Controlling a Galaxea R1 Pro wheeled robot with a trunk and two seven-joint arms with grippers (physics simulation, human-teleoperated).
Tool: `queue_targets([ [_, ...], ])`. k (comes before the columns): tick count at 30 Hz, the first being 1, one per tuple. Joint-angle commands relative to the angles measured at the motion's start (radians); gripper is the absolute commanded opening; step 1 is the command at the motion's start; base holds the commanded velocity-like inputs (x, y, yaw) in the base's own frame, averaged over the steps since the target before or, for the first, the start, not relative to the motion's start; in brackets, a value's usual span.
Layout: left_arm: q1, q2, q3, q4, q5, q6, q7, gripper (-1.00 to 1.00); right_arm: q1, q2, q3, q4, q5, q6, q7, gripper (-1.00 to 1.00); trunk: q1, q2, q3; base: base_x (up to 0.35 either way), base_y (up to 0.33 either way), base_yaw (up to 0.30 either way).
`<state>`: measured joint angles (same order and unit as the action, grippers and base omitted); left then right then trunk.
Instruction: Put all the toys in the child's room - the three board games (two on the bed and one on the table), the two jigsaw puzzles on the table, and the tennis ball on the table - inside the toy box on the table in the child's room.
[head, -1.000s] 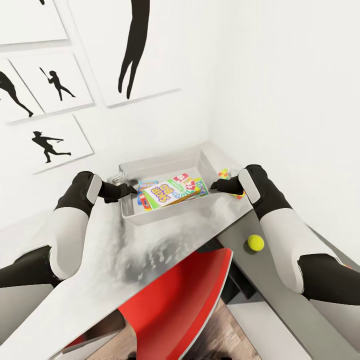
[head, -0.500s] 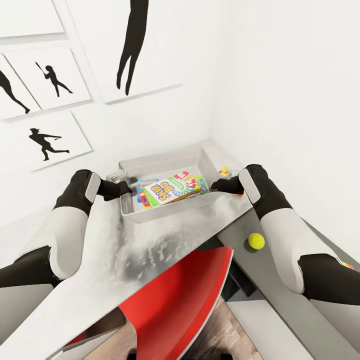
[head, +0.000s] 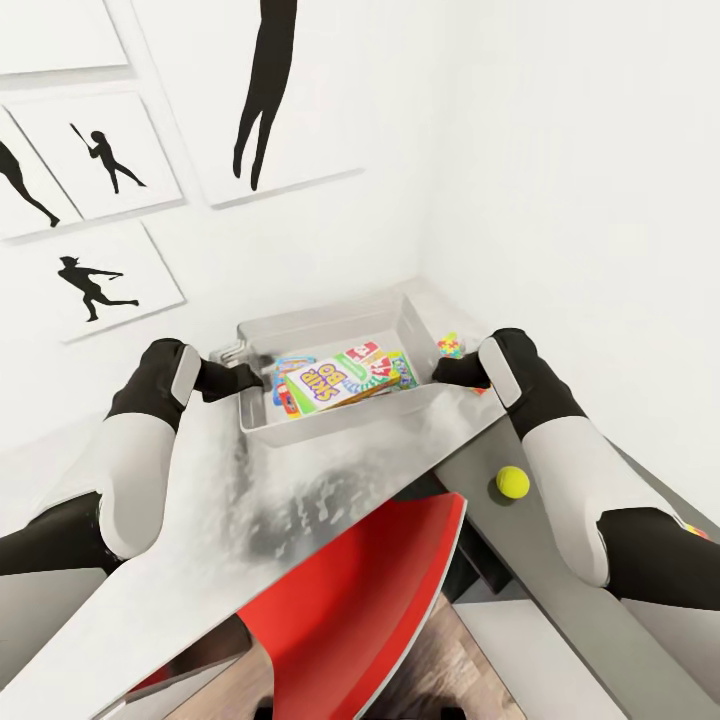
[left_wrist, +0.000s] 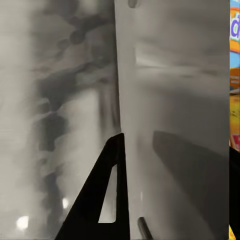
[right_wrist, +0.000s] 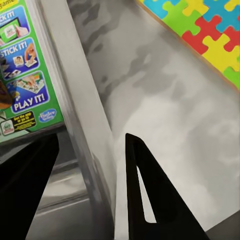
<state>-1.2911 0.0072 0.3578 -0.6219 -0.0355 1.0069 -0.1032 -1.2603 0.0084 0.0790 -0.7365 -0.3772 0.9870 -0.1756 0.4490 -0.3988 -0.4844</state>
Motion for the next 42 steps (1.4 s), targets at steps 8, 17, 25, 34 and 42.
queue_targets([
  [8, 0.000, -0.001, 0.004, 0.031, 0.037, 0.006, -0.010, -1.00, 0.000, -0.002, 0.001, -0.003, -0.038, -0.001, -0.008, -1.00, 0.001, -0.001, -0.002, 0.000, 0.000, 0.000],
  [17, 0.000, -0.001, 0.004, 0.031, 0.037, 0.006, -0.010, -1.00, 0.000, -0.002, 0.001, -0.004, -0.039, -0.001, -0.007, -1.00, 0.001, -0.001, 0.009, -0.118, 0.002, 0.000],
  [25, 0.000, -0.001, 0.004, 0.031, 0.037, 0.007, -0.010, -1.00, 0.001, -0.003, 0.001, -0.004, -0.039, -0.001, -0.007, -1.00, 0.001, -0.001, 0.022, -0.241, 0.110, 0.000],
  [34, 0.000, -0.001, 0.004, 0.031, 0.037, 0.007, -0.010, -1.00, 0.001, -0.004, 0.001, -0.004, -0.039, -0.001, -0.007, -1.00, 0.001, -0.001, 0.036, -0.237, 0.197, 0.000],
  [42, 0.000, -0.001, 0.004, 0.031, 0.037, 0.007, -0.010, -1.00, 0.001, -0.006, 0.001, -0.004, -0.039, -0.001, -0.007, -1.00, 0.001, -0.001, 0.049, -0.233, 0.217, 0.000],
])
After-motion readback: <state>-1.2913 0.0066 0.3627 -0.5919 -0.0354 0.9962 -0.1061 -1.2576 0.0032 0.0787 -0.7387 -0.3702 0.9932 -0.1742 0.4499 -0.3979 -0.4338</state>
